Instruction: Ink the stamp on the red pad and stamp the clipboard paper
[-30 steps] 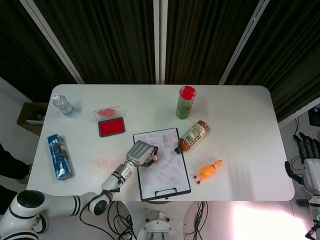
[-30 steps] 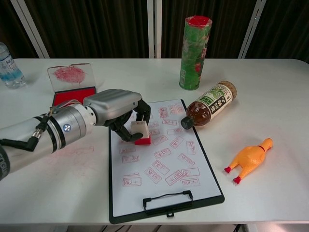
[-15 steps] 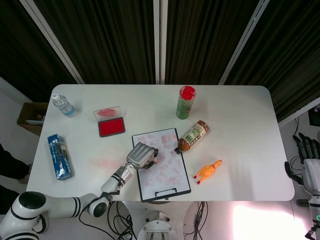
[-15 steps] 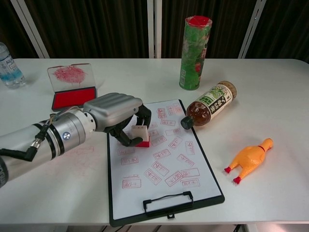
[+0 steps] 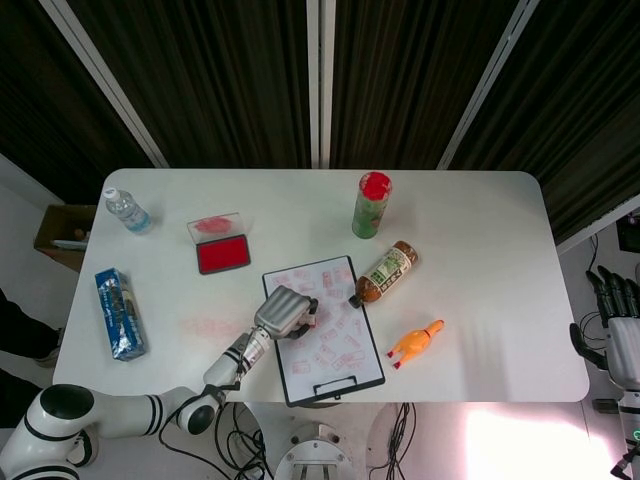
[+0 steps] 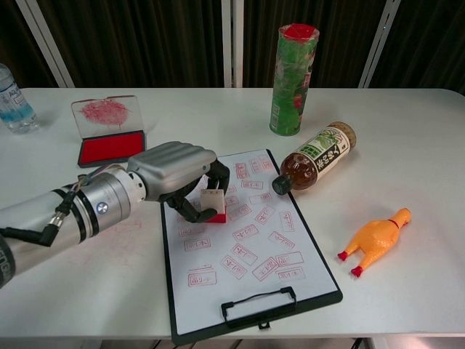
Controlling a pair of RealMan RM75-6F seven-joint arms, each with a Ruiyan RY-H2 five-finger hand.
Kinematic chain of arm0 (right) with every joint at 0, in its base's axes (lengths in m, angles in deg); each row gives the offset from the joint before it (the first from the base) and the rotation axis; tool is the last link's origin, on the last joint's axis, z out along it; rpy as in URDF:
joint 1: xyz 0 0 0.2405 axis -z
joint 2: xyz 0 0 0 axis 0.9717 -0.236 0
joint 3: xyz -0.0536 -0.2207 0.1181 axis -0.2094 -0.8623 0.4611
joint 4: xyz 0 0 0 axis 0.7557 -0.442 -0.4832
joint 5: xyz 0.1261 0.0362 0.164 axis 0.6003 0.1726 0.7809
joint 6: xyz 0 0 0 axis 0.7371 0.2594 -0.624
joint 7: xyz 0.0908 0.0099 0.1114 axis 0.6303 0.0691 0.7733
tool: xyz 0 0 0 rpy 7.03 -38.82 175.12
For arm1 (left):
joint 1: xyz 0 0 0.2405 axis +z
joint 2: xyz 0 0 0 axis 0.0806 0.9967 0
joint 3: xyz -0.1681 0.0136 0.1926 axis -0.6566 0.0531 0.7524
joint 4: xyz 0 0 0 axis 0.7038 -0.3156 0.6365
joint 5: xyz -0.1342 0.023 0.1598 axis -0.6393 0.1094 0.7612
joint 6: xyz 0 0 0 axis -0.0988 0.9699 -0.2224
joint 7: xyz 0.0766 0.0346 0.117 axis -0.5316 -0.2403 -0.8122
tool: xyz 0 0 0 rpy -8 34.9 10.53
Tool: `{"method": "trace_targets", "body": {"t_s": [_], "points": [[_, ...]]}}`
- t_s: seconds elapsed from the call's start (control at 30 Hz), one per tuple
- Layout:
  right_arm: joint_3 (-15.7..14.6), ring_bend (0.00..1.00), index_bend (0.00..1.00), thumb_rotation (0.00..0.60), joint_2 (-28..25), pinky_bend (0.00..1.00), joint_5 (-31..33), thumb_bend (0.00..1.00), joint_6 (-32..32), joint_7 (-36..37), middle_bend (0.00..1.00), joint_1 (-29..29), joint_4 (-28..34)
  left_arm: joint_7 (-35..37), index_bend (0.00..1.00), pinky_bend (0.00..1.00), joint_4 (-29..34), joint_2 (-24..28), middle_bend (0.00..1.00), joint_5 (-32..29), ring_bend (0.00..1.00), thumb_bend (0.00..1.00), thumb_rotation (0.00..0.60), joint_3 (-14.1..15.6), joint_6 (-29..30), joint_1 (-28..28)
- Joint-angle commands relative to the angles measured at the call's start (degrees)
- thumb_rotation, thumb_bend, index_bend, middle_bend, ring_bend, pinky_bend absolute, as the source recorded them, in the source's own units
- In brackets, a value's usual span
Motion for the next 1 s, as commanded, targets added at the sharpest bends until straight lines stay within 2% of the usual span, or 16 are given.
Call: {"method": "trace_targets", "body": {"t_s": [0.03,0.37,0.6,0.87,1.0], "points": [[0.0,0.0,0.0,0.6,0.0,0.0,0.1,0.34,0.0,0.0,0.0,0.0,0.0,-0.2,0.72,0.78,-0.4,-0.2,0.72,0.2,0.75,0.41,0.6,0.2,0.0,0.1],[0.1,0.0,0.0,0.6,0.1,0.0,0.2,0.34,0.0,0.1,0.0,0.1,-0.2,-0.1,0.73,0.78,-0.8,-0.3,0.73,0.9,0.75,0.41,0.6,0.2,-0.1,0.3],[0.2,0.0,0.0,0.6,0.2,0.0,0.1,0.34,-0.2,0.3,0.0,0.1,-0.2,1.1,0.73,0.79,0.4,0.5,0.73,1.1,0.75,0.41,0.6,-1.3,0.9,0.5],[0.3,0.0,0.0,0.6,0.3,0.0,0.0,0.34,-0.6,0.5,0.0,0.2,-0.2,4.9,0.73,0.79,9.8,7.0,0.73,-0.4,0.75,0.41,0.6,-5.8,2.5,1.2],[0.2,0.0,0.0,0.6,0.3,0.0,-0.3,0.34,-0.6,0.4,0.0,0.1,-0.1,5.7,0.73,0.79,13.9,11.1,0.73,0.0,0.75,0.41,0.6,-6.6,5.3,2.8]]}}
